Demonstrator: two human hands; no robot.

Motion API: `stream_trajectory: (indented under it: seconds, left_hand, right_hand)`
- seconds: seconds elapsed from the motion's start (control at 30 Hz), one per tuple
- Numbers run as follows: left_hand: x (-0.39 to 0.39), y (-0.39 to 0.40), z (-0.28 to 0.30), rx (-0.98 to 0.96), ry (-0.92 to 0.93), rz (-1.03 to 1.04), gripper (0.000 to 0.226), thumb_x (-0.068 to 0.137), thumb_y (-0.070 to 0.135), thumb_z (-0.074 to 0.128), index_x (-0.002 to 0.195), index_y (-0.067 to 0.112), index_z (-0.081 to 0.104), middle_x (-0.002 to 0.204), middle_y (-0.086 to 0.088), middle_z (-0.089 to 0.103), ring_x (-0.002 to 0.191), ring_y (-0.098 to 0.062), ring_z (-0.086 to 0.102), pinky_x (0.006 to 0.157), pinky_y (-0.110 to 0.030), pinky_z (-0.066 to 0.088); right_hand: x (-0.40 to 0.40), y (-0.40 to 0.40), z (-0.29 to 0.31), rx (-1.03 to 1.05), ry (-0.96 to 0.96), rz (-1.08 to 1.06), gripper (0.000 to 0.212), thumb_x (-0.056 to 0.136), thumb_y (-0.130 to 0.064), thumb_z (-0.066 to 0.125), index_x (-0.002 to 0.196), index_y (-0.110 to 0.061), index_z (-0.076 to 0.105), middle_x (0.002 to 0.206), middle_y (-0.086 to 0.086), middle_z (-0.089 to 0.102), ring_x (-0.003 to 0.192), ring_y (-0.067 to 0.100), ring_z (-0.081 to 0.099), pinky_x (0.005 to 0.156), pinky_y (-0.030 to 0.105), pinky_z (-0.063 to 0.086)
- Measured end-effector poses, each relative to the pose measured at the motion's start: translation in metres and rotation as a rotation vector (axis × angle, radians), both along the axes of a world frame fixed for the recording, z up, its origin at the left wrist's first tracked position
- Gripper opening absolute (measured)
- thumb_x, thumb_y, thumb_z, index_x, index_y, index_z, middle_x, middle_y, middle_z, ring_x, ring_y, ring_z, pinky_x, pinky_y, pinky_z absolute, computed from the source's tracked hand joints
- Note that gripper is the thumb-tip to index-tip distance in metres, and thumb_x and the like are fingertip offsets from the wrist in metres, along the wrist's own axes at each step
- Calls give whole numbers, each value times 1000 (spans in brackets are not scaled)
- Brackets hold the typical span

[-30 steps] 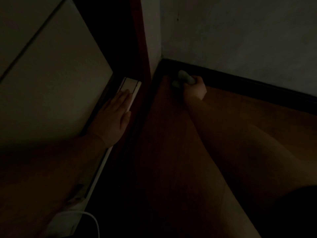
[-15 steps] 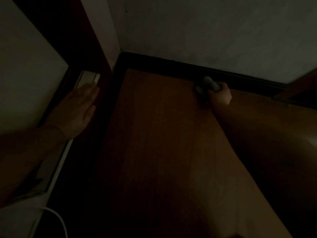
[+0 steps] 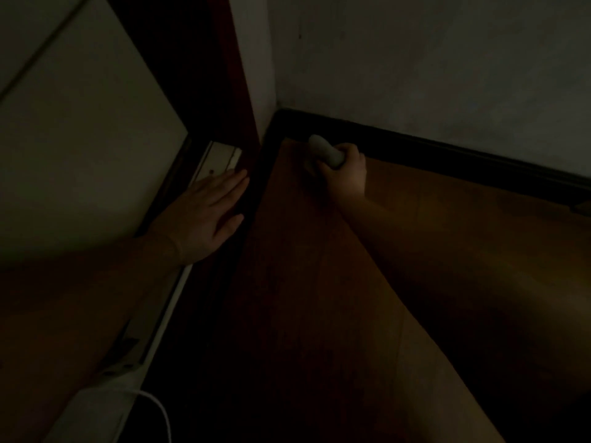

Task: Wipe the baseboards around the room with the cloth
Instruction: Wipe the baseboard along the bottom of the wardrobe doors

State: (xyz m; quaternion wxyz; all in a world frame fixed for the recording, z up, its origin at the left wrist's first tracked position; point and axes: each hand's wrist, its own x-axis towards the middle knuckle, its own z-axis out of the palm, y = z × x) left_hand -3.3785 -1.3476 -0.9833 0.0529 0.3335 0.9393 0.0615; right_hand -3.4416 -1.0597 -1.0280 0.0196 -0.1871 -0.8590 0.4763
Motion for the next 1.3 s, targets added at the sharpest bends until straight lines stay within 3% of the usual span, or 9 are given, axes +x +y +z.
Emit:
stream_trajectory:
  seconds: [0.27, 0.47, 0.63, 0.9, 1.03, 1.1, 1.17, 1.23, 1.3]
  left_hand:
    - [-2, -2, 1, 46, -6, -18, 62, 105, 43, 23, 156, 8, 22, 164, -5, 15, 151, -18, 15, 123, -40, 14]
    - [-4, -3, 0, 65, -2, -17, 61, 105, 41, 25, 155, 8, 25, 164, -6, 19, 151, -19, 18, 122, -42, 17]
    - [-4, -3, -1, 39, 3, -22, 62, 104, 43, 22, 156, 9, 21, 165, -5, 16, 151, -18, 16, 122, -41, 14]
    - [-5, -3, -1, -15, 25, -37, 64, 103, 45, 19, 156, 10, 19, 165, -5, 13, 151, -19, 14, 122, -38, 10]
    - [-5, -2, 4, -89, 104, -61, 63, 100, 39, 23, 156, 9, 20, 164, -10, 15, 151, -17, 6, 123, -31, -3]
    - [-3, 10, 9, -178, 176, -197, 62, 100, 36, 25, 156, 9, 21, 164, -10, 16, 151, -16, -2, 123, -33, -5]
    - [2, 32, 9, -202, 248, -312, 59, 103, 35, 23, 156, 9, 19, 164, -8, 15, 151, -18, 5, 123, -35, -2]
    - [15, 63, 1, -132, 199, -177, 60, 104, 39, 17, 157, 10, 11, 165, -7, 10, 151, -19, 11, 123, -34, 0]
    - [28, 92, -18, -52, 131, 15, 60, 105, 42, 11, 155, 13, -4, 165, -5, -3, 152, -19, 3, 122, -33, -5]
  right_hand:
    - [-52, -58, 12, -111, -32, -87, 42, 88, -25, 69, 123, -10, 52, 128, 11, 46, 108, 25, 54, 84, 28, 40]
    - [-57, -39, 10, -98, -25, -196, 36, 87, -21, 67, 118, -7, 53, 126, 11, 49, 109, 25, 55, 82, 25, 38]
    - [-30, 20, 7, -59, -30, -351, 37, 87, -21, 68, 119, -9, 53, 126, 11, 48, 111, 26, 54, 93, 35, 47]
    - [54, 184, 29, 139, -214, -718, 46, 90, -26, 63, 130, -10, 47, 135, 14, 49, 125, 31, 50, 105, 41, 41]
    - [87, 201, 46, 81, -112, -620, 50, 86, -29, 69, 128, -11, 49, 128, 12, 55, 114, 30, 57, 95, 41, 51]
    - [95, 185, 52, 22, -65, -579, 50, 86, -32, 69, 128, -15, 49, 124, 10, 56, 109, 29, 59, 89, 42, 54]
    - [101, 165, 56, 13, -48, -509, 51, 87, -32, 68, 130, -16, 47, 124, 10, 56, 107, 27, 59, 85, 38, 53]
    - [106, 148, 56, 10, -42, -411, 51, 89, -29, 67, 133, -16, 46, 124, 9, 56, 105, 26, 58, 84, 37, 53]
    - [110, 135, 54, -23, -43, -303, 50, 90, -24, 65, 134, -16, 44, 123, 7, 54, 96, 20, 58, 73, 29, 54]
